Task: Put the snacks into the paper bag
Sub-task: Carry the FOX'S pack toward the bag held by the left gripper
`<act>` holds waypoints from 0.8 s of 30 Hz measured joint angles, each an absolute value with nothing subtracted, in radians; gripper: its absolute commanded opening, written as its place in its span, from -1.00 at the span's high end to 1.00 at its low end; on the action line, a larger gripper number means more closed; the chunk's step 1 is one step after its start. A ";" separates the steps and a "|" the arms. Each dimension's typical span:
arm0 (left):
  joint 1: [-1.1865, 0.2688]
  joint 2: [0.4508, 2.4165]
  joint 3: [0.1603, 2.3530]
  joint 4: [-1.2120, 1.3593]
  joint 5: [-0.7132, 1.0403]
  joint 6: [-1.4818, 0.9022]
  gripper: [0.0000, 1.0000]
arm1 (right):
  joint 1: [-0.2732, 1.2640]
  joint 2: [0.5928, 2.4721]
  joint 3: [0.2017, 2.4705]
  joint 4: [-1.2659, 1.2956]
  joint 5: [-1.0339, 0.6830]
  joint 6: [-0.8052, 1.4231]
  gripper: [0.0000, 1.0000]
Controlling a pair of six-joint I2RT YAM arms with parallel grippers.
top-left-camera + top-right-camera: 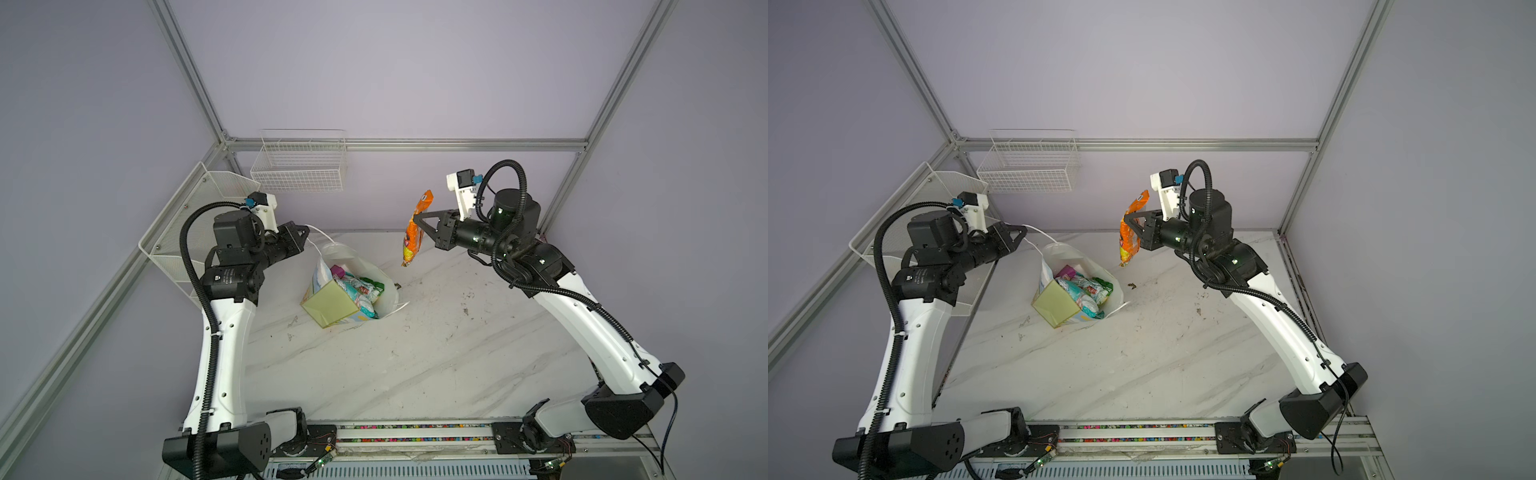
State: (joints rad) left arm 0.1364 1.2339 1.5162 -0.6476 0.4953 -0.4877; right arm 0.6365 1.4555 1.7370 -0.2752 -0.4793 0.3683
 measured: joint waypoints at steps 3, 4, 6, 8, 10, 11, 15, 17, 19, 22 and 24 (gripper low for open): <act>0.149 1.230 1.511 -0.645 0.496 -0.490 0.94 | 0.672 1.485 1.761 -0.276 -0.481 0.357 1.00; 0.152 1.229 1.507 -0.645 0.496 -0.491 0.94 | 0.683 1.496 1.769 -0.277 -0.483 0.352 1.00; 0.158 1.225 1.499 -0.640 0.498 -0.496 0.95 | 0.704 1.518 1.787 -0.283 -0.483 0.343 1.00; 0.164 1.218 1.489 -0.633 0.501 -0.498 0.95 | 0.723 1.541 1.810 -0.290 -0.483 0.333 1.00; 0.168 1.212 1.479 -0.625 0.504 -0.501 0.95 | 0.742 1.563 1.834 -0.297 -0.482 0.324 1.00; 0.170 1.209 1.475 -0.622 0.505 -0.503 0.95 | 0.749 1.572 1.843 -0.301 -0.482 0.322 1.00; 0.184 1.205 1.461 -0.607 0.508 -0.506 0.96 | 0.782 1.599 1.877 -0.315 -0.482 0.308 1.00; 0.192 1.204 1.456 -0.605 0.509 -0.509 0.96 | 0.796 1.609 1.892 -0.321 -0.485 0.302 1.00; 0.199 1.204 1.450 -0.596 0.512 -0.513 0.96 | 0.808 1.621 1.907 -0.327 -0.488 0.298 1.00; 0.207 1.200 1.436 -0.585 0.513 -0.516 0.96 | 0.821 1.642 1.926 -0.330 -0.488 0.297 1.00; 0.210 1.195 1.428 -0.582 0.513 -0.516 0.96 | 0.827 1.656 1.934 -0.330 -0.487 0.297 1.00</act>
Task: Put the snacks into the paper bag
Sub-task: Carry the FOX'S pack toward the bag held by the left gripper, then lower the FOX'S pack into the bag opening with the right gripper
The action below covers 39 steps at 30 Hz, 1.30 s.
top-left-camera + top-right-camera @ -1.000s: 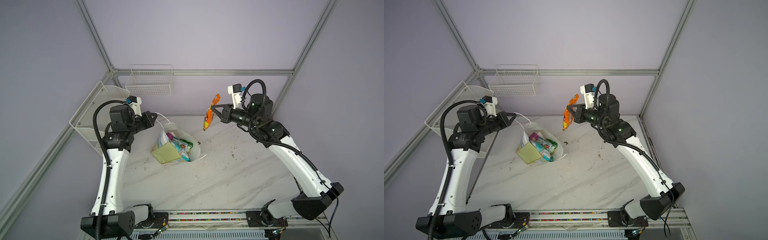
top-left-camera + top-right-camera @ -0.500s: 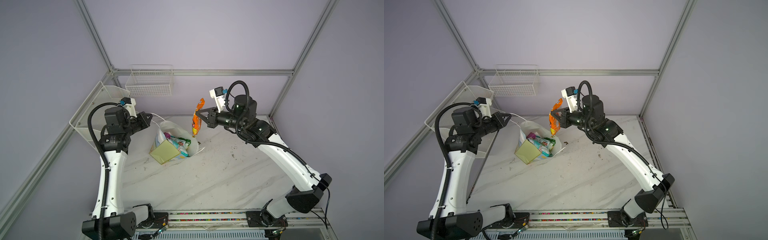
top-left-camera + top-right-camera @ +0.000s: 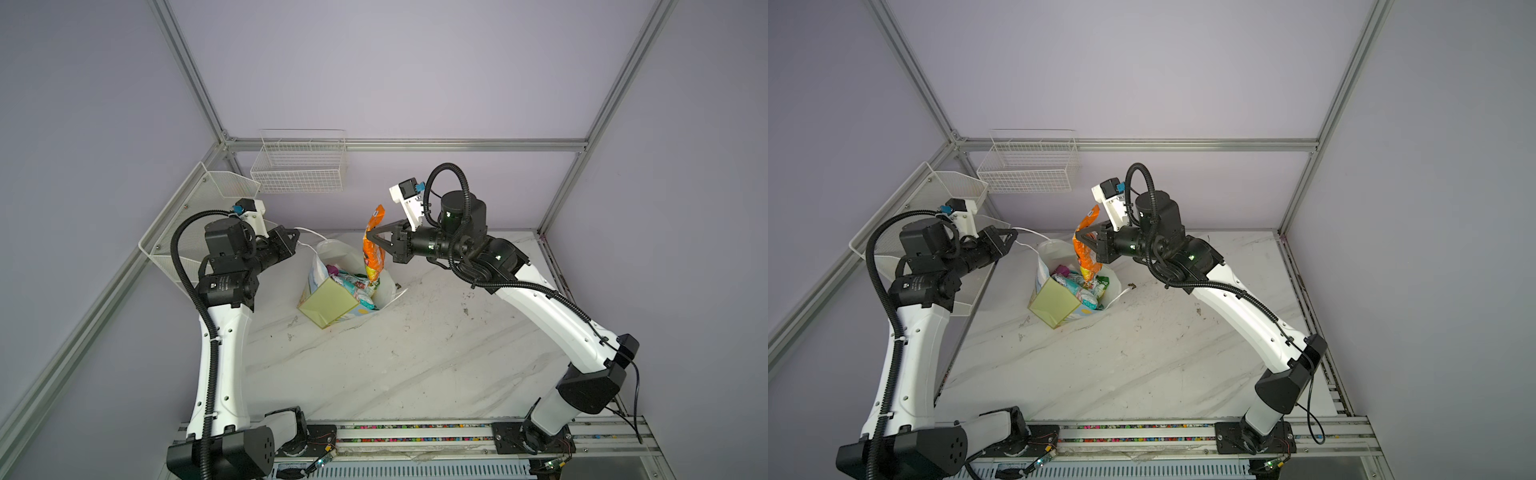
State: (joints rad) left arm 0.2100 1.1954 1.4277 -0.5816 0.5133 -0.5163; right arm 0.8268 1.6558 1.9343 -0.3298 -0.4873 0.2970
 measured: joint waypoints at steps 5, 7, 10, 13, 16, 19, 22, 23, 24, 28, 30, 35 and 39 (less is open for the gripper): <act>0.216 1.184 1.415 -0.575 0.517 -0.517 0.97 | 0.840 1.681 1.935 -0.324 -0.485 0.318 1.00; 0.217 1.181 1.411 -0.570 0.517 -0.522 0.97 | 0.847 1.691 1.935 -0.311 -0.484 0.339 1.00; 0.221 1.181 1.409 -0.567 0.517 -0.524 0.97 | 0.860 1.704 1.934 -0.288 -0.478 0.371 1.00; 0.227 1.180 1.409 -0.565 0.517 -0.527 0.97 | 0.868 1.711 1.923 -0.259 -0.472 0.401 1.00; 0.233 1.177 1.405 -0.562 0.516 -0.532 0.97 | 0.872 1.717 1.910 -0.236 -0.467 0.429 1.00; 0.239 1.174 1.398 -0.562 0.516 -0.537 0.97 | 0.874 1.727 1.899 -0.211 -0.463 0.451 1.00; 0.243 1.173 1.396 -0.561 0.517 -0.539 0.97 | 0.876 1.736 1.886 -0.193 -0.448 0.468 1.00; 0.243 1.172 1.396 -0.561 0.517 -0.540 0.97 | 0.876 1.740 1.884 -0.191 -0.441 0.472 1.00; 0.244 1.172 1.396 -0.561 0.518 -0.540 0.97 | 0.876 1.744 1.880 -0.188 -0.432 0.478 1.00; 0.248 1.167 1.394 -0.560 0.520 -0.540 0.97 | 0.876 1.769 1.873 -0.166 -0.407 0.502 1.00; 0.249 1.166 1.394 -0.558 0.520 -0.540 0.97 | 0.876 1.784 1.873 -0.157 -0.393 0.513 1.00; 0.252 1.164 1.393 -0.554 0.521 -0.542 0.97 | 0.876 1.814 1.867 -0.146 -0.301 0.564 1.00; 0.257 1.156 1.381 -0.540 0.521 -0.550 0.97 | 0.881 1.814 1.846 -0.120 -0.225 0.621 1.00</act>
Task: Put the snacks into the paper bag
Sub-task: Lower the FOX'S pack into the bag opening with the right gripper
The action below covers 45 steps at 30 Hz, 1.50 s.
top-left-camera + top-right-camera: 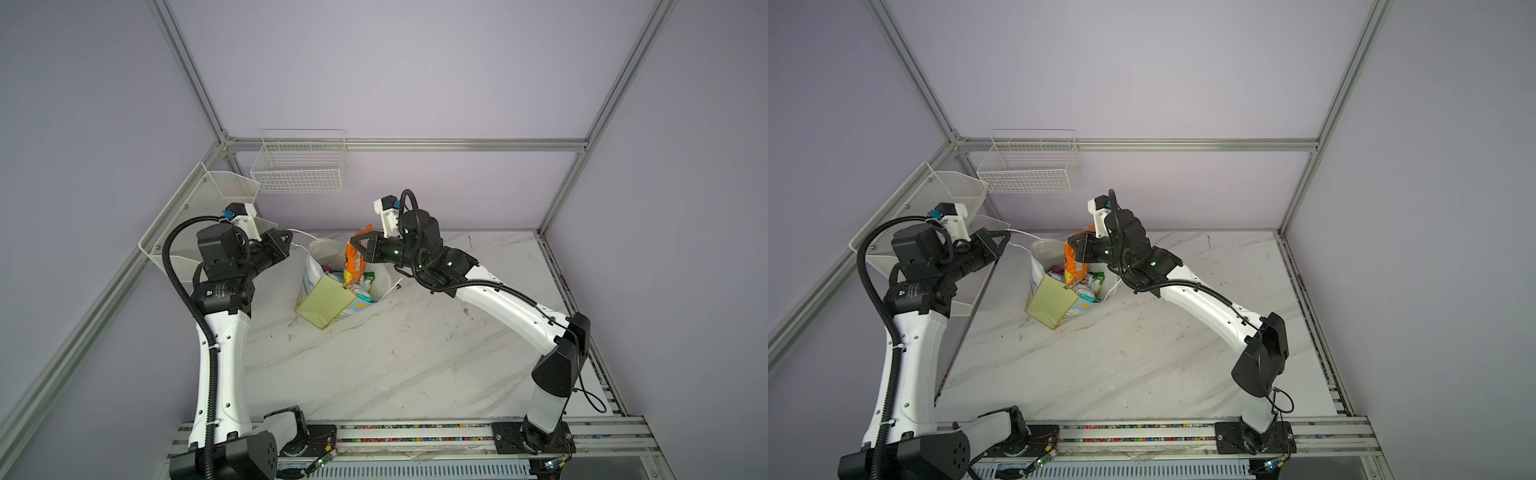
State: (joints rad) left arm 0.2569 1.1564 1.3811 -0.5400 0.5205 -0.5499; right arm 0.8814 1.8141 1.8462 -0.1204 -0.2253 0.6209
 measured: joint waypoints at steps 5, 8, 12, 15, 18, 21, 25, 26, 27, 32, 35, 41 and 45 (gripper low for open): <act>0.261 1.151 1.376 -0.539 0.527 -0.562 0.97 | 0.915 1.813 1.813 -0.070 -0.090 0.684 1.00; 0.262 1.151 1.376 -0.536 0.529 -0.566 0.97 | 0.931 1.810 1.774 -0.027 -0.003 0.725 1.00; 0.263 1.147 1.371 -0.529 0.537 -0.566 0.97 | 0.942 1.812 1.767 -0.012 0.060 0.759 1.00; 0.267 1.141 1.361 -0.523 0.542 -0.569 0.97 | 0.944 1.832 1.808 -0.016 0.096 0.775 1.00; 0.268 1.138 1.353 -0.510 0.547 -0.585 0.97 | 0.945 1.853 1.840 -0.015 0.134 0.793 1.00; 0.269 1.134 1.343 -0.501 0.553 -0.593 0.97 | 0.952 1.901 1.895 -0.019 0.162 0.805 1.00; 0.269 1.134 1.343 -0.495 0.559 -0.601 0.97 | 0.977 1.978 1.957 -0.021 0.170 0.808 1.00; 0.269 1.134 1.343 -0.494 0.561 -0.602 0.97 | 0.985 1.992 1.966 -0.024 0.170 0.808 1.00; 0.269 1.133 1.343 -0.495 0.562 -0.607 0.97 | 0.995 2.006 1.975 -0.030 0.171 0.807 1.00; 0.272 1.133 1.343 -0.494 0.566 -0.611 0.97 | 1.031 2.018 1.952 -0.034 0.180 0.801 0.32; 0.275 1.133 1.343 -0.491 0.568 -0.618 0.97 | 1.041 2.001 1.920 -0.022 0.172 0.801 0.06; 0.275 1.132 1.338 -0.488 0.573 -0.626 0.97 | 1.042 1.959 1.868 0.021 0.131 0.787 -0.07; 0.276 1.132 1.336 -0.493 0.575 -0.628 0.97 | 1.042 1.909 1.828 0.032 0.127 0.763 -0.17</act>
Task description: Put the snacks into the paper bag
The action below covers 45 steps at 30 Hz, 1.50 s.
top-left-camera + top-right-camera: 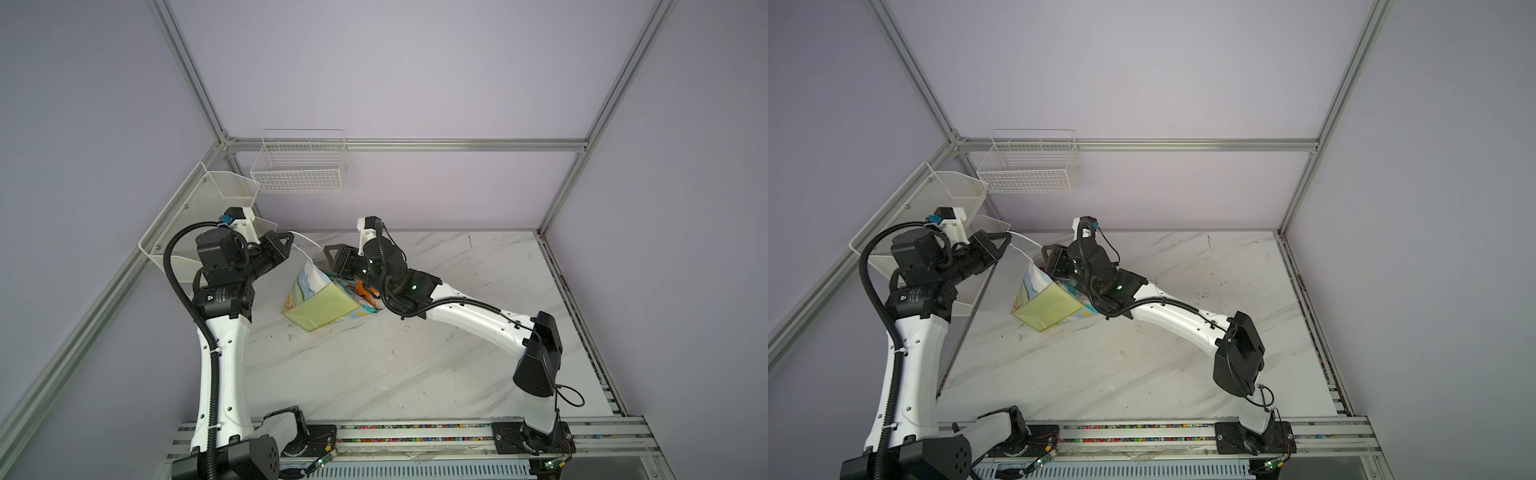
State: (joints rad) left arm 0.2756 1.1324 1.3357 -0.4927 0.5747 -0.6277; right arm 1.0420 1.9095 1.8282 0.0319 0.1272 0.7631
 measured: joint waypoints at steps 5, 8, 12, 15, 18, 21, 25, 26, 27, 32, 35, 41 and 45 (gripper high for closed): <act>0.281 1.132 1.335 -0.493 0.575 -0.629 0.97 | 1.038 1.777 1.723 0.033 0.178 0.707 -0.48; 0.281 1.132 1.335 -0.495 0.575 -0.636 0.97 | 1.025 1.678 1.660 0.025 0.209 0.676 -0.65; 0.282 1.132 1.335 -0.496 0.575 -0.637 0.97 | 0.941 1.565 1.583 -0.002 0.181 0.668 -0.61; 0.284 1.132 1.335 -0.499 0.573 -0.643 0.97 | 0.864 1.508 1.482 -0.013 0.124 0.676 -0.46; 0.290 1.133 1.333 -0.503 0.569 -0.644 0.97 | 0.842 1.508 1.391 -0.032 0.044 0.686 -0.32; 0.294 1.134 1.330 -0.505 0.567 -0.644 0.97 | 0.874 1.528 1.306 -0.048 -0.060 0.690 -0.29; 0.294 1.135 1.330 -0.510 0.563 -0.645 0.97 | 0.965 1.541 1.247 -0.074 -0.144 0.678 -0.29; 0.294 1.135 1.330 -0.513 0.563 -0.645 0.97 | 0.991 1.541 1.240 -0.072 -0.170 0.674 -0.28; 0.294 1.135 1.329 -0.515 0.563 -0.645 0.97 | 1.013 1.541 1.234 -0.067 -0.190 0.671 -0.27; 0.294 1.135 1.327 -0.519 0.565 -0.654 0.97 | 1.076 1.537 1.163 -0.011 -0.276 0.684 -0.01; 0.294 1.135 1.327 -0.519 0.566 -0.655 0.97 | 1.079 1.537 1.087 0.055 -0.300 0.735 0.01; 0.294 1.135 1.327 -0.519 0.569 -0.662 0.97 | 1.089 1.549 0.973 0.174 -0.298 0.884 -0.11; 0.294 1.135 1.327 -0.519 0.569 -0.662 0.97 | 1.107 1.591 0.962 0.265 -0.292 0.981 -0.15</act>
